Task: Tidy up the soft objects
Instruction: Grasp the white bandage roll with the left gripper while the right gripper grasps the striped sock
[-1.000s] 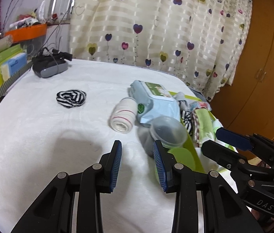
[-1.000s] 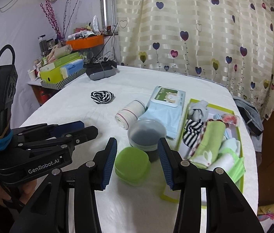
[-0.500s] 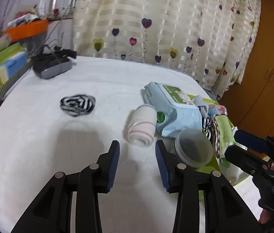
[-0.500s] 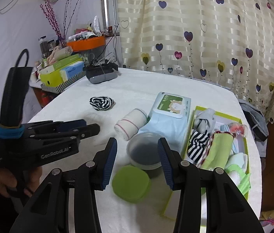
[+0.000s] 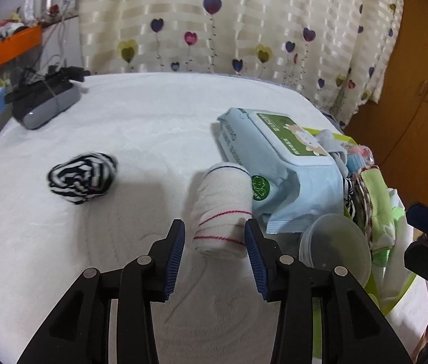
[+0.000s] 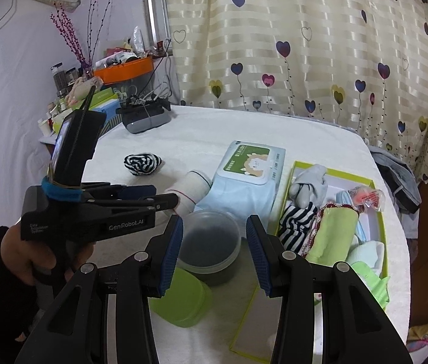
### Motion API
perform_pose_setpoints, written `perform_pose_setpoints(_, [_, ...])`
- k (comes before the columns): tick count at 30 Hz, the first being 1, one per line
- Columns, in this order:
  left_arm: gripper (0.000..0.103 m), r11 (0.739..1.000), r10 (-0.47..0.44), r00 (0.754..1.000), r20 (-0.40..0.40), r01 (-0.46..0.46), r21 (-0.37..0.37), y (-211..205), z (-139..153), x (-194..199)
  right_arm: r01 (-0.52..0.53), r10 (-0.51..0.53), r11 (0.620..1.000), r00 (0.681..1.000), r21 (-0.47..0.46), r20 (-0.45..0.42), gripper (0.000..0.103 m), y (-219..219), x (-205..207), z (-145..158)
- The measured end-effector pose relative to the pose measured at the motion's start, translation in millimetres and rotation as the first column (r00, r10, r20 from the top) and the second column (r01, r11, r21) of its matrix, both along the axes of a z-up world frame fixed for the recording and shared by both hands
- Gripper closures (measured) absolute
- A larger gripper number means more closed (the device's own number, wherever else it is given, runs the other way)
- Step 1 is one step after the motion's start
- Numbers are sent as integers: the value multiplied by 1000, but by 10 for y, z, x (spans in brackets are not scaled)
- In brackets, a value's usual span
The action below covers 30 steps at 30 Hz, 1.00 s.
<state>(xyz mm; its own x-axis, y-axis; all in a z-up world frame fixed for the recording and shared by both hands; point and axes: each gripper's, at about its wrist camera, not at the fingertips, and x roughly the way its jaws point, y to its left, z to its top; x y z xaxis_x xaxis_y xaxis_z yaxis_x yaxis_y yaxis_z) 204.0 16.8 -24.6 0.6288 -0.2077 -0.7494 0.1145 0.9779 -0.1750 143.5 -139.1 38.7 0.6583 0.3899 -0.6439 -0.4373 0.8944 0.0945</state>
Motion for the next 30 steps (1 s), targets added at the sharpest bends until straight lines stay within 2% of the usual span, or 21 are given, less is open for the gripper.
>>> perform_pose_setpoints(11, [60,999,-20,1000,-8,20,32,-134,-117,170,0,0,1000,1000,-3,-11,58,-9,61,-31])
perform_pose_setpoints(15, [61,1000,6,1000,-16,-6,-2,-74,-133,168,2,-2,1000,1000,-5,-10,58,-11,60,-25])
perform_pose_setpoints(30, [63,995,73,995,72,-68,-67,217,157,-338,-10,10,999,1000,-33,-10,58,155,31,14])
